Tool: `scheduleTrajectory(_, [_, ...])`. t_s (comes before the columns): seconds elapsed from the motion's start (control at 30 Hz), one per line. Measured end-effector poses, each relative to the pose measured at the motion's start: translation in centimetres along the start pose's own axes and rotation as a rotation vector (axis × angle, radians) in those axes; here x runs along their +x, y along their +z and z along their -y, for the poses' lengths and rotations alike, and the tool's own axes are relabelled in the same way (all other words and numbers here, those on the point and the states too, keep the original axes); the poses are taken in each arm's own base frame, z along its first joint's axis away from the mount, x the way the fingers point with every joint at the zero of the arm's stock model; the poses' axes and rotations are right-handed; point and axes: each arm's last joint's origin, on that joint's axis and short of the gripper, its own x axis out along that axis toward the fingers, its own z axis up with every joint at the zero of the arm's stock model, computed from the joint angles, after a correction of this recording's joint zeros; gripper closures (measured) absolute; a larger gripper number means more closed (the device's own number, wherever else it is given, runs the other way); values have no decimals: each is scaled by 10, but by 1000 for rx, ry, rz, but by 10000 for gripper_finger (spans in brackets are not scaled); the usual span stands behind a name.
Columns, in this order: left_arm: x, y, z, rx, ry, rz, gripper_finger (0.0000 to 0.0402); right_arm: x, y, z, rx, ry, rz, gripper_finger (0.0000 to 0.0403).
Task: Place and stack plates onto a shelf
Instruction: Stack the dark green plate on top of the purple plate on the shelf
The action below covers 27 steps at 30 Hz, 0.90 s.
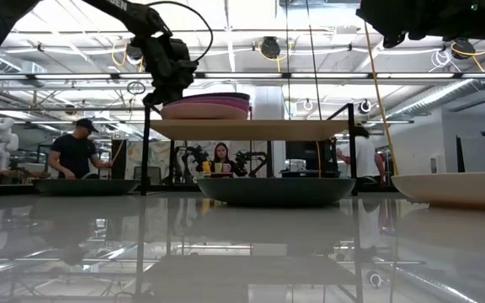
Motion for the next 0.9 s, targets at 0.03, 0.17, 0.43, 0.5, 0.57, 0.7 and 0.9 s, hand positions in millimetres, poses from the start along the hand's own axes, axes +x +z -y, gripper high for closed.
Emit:
scheduleTrajectory(0.03, [0, 0, 1, 15, 1, 0, 355, 0, 0, 0, 0, 0, 0, 287])
scheduleTrajectory(0.17, [1, 0, 3, 43, 15, -1, 325, 0, 0, 0, 0, 0, -1, 287])
scheduleTrajectory(0.43, [2, 0, 4, 54, 20, -8, 308, 0, 0, 0, 0, -1, -3, 287])
scheduleTrajectory(0.5, [2, -2, 5, 76, 17, -24, 308, 0, 0, 0, 0, -1, -3, 287])
scheduleTrajectory(0.57, [3, -2, 7, 92, 15, -25, 307, 0, 0, 0, 0, -1, -4, 287])
scheduleTrajectory(0.7, [3, -2, 10, 104, 12, -25, 307, 0, 0, 0, 0, -1, -4, 287])
scheduleTrajectory(0.9, [-11, -3, 14, 125, 31, 5, 306, 0, -1, 0, 4, 0, -8, 287])
